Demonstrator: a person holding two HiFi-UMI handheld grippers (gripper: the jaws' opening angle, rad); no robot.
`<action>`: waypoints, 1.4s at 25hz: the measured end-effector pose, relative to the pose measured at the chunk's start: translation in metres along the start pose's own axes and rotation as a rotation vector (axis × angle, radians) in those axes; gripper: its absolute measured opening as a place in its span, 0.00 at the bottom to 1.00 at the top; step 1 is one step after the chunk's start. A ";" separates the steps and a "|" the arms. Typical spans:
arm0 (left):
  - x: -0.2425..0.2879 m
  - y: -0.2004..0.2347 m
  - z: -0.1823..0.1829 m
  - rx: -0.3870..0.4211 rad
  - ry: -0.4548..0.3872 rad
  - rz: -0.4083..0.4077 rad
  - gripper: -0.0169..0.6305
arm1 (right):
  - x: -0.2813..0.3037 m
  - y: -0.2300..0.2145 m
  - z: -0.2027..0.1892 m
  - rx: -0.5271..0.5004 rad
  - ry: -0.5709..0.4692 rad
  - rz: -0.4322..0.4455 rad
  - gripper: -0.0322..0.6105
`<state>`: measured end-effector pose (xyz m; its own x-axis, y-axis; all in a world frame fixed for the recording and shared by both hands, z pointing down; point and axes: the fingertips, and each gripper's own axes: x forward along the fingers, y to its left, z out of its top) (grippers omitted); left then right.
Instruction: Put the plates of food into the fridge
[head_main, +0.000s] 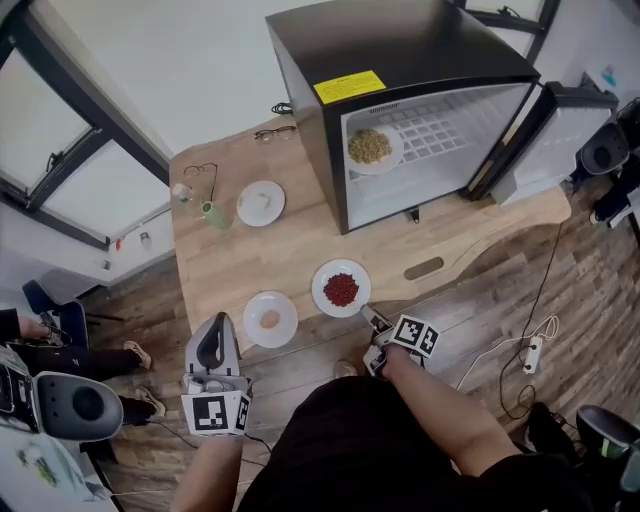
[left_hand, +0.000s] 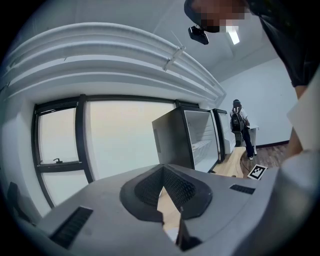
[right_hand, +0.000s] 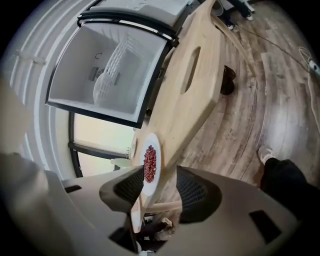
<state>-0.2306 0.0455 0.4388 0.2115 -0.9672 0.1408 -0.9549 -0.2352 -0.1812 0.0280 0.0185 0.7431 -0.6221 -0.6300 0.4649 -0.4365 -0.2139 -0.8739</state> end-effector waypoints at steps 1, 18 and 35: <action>-0.001 0.001 -0.001 0.005 0.001 -0.002 0.03 | 0.004 0.002 -0.002 0.007 -0.003 0.013 0.37; 0.007 0.007 -0.025 0.011 0.072 0.006 0.03 | 0.025 -0.007 -0.005 0.107 -0.022 0.055 0.23; 0.052 -0.033 0.000 -0.032 0.004 -0.091 0.03 | -0.043 0.039 0.041 0.080 -0.070 0.158 0.10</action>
<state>-0.1886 0.0029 0.4522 0.2971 -0.9415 0.1592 -0.9379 -0.3190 -0.1365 0.0648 0.0065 0.6827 -0.6311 -0.7100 0.3124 -0.2818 -0.1654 -0.9451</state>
